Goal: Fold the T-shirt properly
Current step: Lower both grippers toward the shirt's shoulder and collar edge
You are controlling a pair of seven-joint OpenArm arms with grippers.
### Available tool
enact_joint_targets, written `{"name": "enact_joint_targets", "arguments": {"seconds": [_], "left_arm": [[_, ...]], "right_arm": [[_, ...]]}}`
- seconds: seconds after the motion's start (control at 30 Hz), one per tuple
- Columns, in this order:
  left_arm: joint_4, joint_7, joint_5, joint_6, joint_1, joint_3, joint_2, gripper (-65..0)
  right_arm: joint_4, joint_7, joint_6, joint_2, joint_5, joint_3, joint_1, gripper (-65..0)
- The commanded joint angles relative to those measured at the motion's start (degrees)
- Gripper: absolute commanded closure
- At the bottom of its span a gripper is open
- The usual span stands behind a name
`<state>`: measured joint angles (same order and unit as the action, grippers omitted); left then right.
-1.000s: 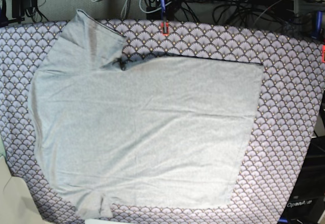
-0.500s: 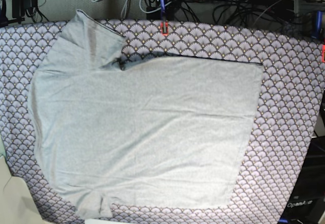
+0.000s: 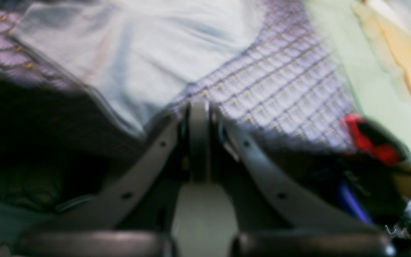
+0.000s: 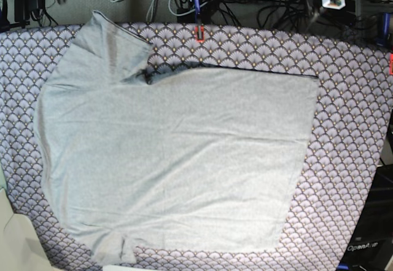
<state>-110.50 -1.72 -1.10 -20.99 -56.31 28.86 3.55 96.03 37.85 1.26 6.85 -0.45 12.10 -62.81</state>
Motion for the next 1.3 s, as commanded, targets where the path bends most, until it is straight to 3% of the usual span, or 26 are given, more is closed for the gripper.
{"name": "enact_joint_targets", "arguments": {"seconds": [0.0,0.1,0.3,0.47,0.53,0.77,0.83,0.97,1.03,1.27], "left_arm": [[-0.93,-0.35,-0.52,0.03,-0.34,0.28,0.01,0.0],[-0.93,2.64,-0.52,-3.23,2.03,0.46,-0.08,0.0],[-2.43,12.13,-0.35,-10.0,8.97,5.2,2.38,0.0],[-3.13,20.57,-0.08,-16.06,16.53,13.12,4.32,0.0],[-3.13,23.74,-0.08,-18.79,19.26,15.4,4.32,0.0],[-3.13,32.0,0.88,-19.01,26.82,21.64,3.79,0.0],[-3.13,31.83,4.05,-19.01,28.05,21.56,4.05,-5.1],[-2.78,31.74,10.11,-19.01,31.74,21.64,5.45,-22.0],[-2.69,31.74,12.75,-19.01,33.33,21.64,5.45,-26.7],[-1.28,28.13,15.21,-19.01,36.14,21.56,5.45,-28.0]], "right_arm": [[2.74,-0.53,0.72,0.31,0.4,0.17,-0.01,0.0],[6.96,-8.35,3.18,-0.74,0.4,-0.01,2.28,0.0],[11.97,-20.31,15.58,-4.87,0.4,0.34,8.34,-0.6],[12.06,-25.49,19.97,-6.63,0.32,0.34,11.69,-8.1],[11.97,-25.67,20.59,-6.81,0.32,0.34,11.95,-11.1],[11.97,-25.85,20.68,-6.72,0.32,0.25,13.18,-13.9],[11.88,-25.85,20.68,-6.63,0.32,0.25,13.18,-13.9],[11.88,-25.85,20.68,-6.54,0.32,-0.01,13.18,-13.9],[11.88,-25.85,20.77,-6.54,0.32,-0.1,13.18,-13.9],[11.88,-25.85,20.77,-6.54,0.23,0.08,14.15,-13.9]]}}
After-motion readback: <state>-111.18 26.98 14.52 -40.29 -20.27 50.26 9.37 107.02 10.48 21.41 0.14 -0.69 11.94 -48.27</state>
